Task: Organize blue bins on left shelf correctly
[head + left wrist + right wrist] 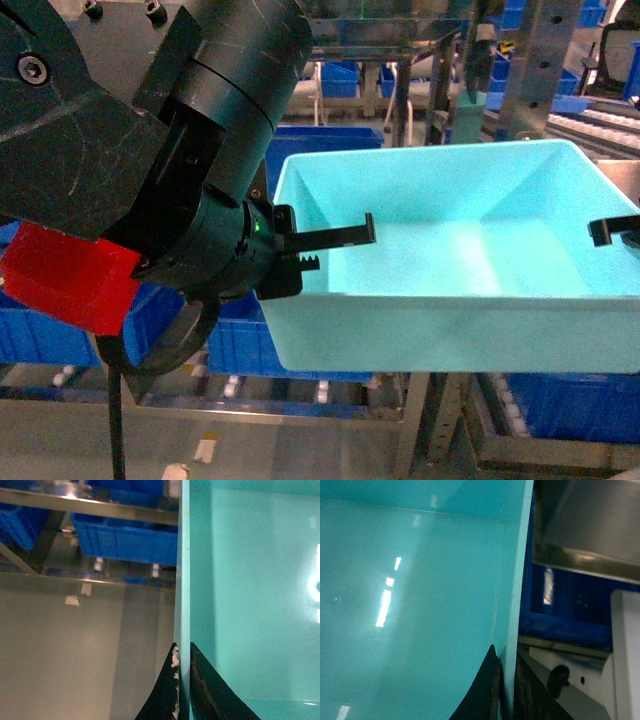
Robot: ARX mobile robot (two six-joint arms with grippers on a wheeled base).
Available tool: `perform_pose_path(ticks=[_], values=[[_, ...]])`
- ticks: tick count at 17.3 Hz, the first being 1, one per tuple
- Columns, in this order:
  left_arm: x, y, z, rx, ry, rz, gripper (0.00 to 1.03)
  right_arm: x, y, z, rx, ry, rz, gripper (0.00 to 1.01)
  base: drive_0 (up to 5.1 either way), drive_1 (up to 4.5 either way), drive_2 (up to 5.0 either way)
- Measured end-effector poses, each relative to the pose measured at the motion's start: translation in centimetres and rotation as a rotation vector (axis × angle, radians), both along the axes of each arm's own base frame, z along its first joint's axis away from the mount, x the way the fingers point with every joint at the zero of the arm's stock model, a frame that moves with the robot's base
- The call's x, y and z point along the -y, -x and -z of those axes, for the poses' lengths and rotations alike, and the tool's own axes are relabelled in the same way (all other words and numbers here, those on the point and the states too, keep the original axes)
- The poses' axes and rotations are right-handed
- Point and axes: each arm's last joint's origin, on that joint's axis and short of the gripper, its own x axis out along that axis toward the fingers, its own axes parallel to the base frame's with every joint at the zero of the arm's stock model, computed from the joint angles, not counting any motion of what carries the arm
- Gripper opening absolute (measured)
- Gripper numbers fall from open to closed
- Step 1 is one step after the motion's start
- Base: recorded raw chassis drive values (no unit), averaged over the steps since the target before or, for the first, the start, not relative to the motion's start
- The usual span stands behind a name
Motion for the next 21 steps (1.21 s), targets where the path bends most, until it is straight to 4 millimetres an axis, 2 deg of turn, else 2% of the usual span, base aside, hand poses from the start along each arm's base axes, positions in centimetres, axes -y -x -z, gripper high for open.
perform_pose_path(ticks=[12,16,21], values=[[-0.22,-0.12,0.0,-0.002,0.004,-0.005,0.02,-0.26,-0.2,-0.1,0.003,-0.004,-0.017,0.02,-4.3,4.18,0.2],[-0.53,-0.25,0.03,-0.005,0.001,-0.014,0.02,-0.51,-0.2,-0.13,0.006,-0.005,-0.025,0.02,0.0,0.0,0.0],[-0.13,-0.08,0.0,-0.002,0.006,-0.001,0.02,-0.06,-0.2,-0.09,0.002,-0.004,-0.012,0.02,-3.4,4.86,-1.4]])
